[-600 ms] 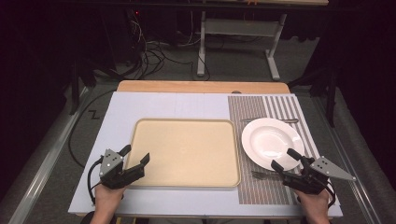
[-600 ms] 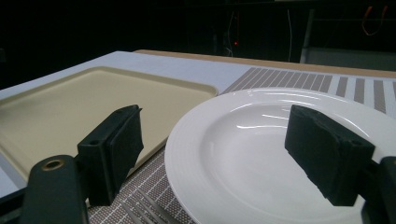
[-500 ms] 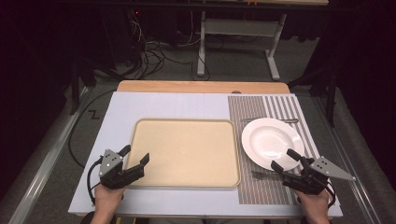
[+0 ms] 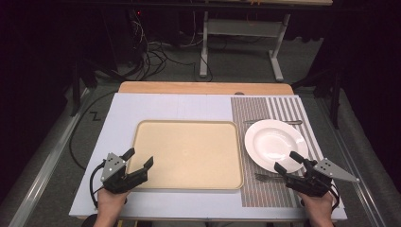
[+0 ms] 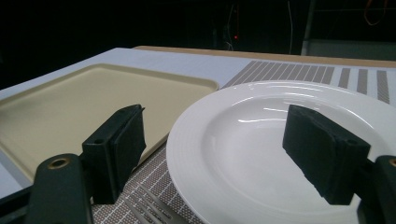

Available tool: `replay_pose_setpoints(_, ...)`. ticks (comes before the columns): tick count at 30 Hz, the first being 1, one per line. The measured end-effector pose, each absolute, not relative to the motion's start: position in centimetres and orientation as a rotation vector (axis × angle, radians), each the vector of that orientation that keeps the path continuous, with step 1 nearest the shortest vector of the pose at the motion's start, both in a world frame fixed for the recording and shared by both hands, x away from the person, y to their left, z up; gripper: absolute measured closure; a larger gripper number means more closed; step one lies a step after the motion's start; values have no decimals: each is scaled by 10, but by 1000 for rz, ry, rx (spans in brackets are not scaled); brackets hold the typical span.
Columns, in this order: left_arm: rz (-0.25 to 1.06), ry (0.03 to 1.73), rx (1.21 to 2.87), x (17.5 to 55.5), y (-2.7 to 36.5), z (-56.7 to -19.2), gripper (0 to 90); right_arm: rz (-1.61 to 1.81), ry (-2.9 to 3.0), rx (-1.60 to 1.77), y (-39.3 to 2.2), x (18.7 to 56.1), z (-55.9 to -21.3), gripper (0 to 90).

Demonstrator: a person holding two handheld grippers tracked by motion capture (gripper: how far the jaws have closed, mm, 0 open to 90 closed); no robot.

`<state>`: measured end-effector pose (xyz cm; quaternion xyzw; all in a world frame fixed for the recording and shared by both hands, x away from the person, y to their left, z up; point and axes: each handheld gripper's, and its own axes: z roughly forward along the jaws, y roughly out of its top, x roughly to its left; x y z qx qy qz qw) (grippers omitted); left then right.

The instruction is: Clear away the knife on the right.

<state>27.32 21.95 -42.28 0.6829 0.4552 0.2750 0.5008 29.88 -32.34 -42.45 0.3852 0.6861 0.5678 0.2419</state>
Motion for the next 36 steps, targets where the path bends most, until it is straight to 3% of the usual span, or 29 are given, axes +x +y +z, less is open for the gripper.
replay_pose_setpoints(36, 641, 1141, 1601, 276, 225, -425, 261, 1570, 1794, 985, -311, 305, -415, 244)
